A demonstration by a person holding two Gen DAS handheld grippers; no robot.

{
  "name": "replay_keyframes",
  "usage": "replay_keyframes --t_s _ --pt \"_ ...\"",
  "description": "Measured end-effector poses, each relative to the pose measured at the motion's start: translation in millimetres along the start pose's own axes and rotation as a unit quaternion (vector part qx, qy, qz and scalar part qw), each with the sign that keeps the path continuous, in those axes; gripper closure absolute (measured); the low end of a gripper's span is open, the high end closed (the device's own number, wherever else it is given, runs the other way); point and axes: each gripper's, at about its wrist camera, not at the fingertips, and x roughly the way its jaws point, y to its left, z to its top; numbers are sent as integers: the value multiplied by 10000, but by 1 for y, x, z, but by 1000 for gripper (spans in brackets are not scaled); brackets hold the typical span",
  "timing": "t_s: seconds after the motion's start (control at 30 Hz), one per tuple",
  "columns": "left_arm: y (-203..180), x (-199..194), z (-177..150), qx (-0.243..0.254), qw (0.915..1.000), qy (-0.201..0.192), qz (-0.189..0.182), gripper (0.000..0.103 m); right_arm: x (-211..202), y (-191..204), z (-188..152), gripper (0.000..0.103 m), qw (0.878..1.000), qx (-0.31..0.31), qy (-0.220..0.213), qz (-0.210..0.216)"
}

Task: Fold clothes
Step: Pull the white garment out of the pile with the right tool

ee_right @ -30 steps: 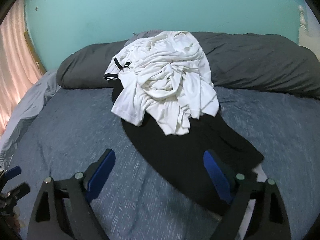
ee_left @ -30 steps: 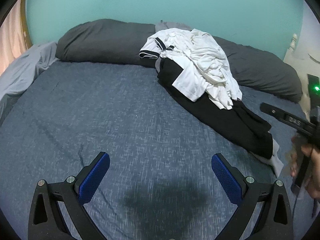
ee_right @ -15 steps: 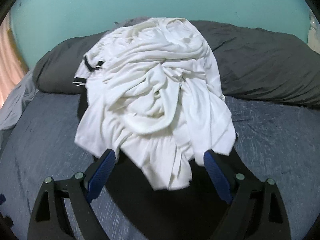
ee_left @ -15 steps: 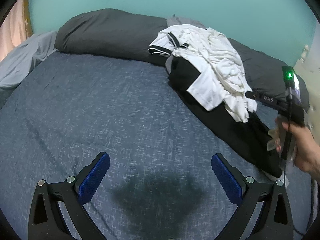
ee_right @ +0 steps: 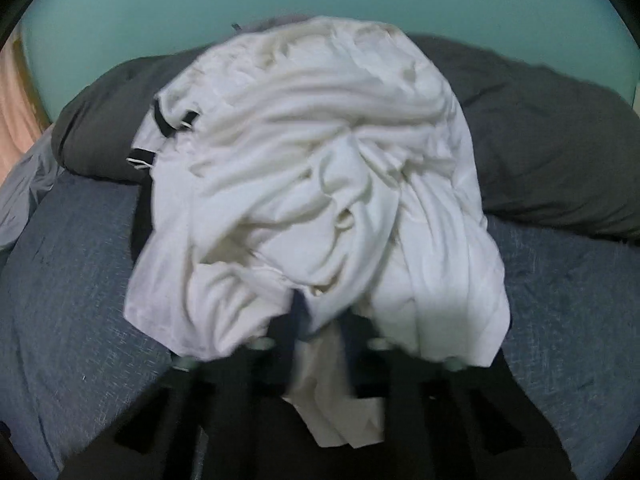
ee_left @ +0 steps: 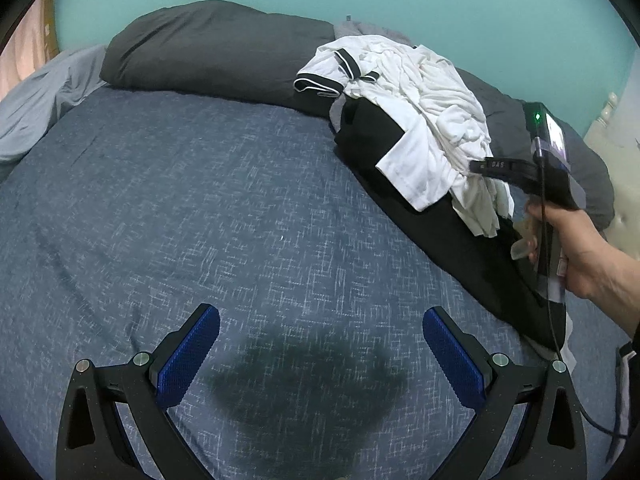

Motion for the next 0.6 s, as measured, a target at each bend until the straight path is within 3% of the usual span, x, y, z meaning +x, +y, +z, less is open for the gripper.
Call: replay_keyframes --t_s 0.33,0.6 --pt "9 -34 -26 -85 9999 -138 55 0 -82 32 -27 97 9952 -575 -589 524" --pt "4 -79 -65 -40 9995 -312 33 0 -164 47 -85 97 9893 -695 -794 1006"
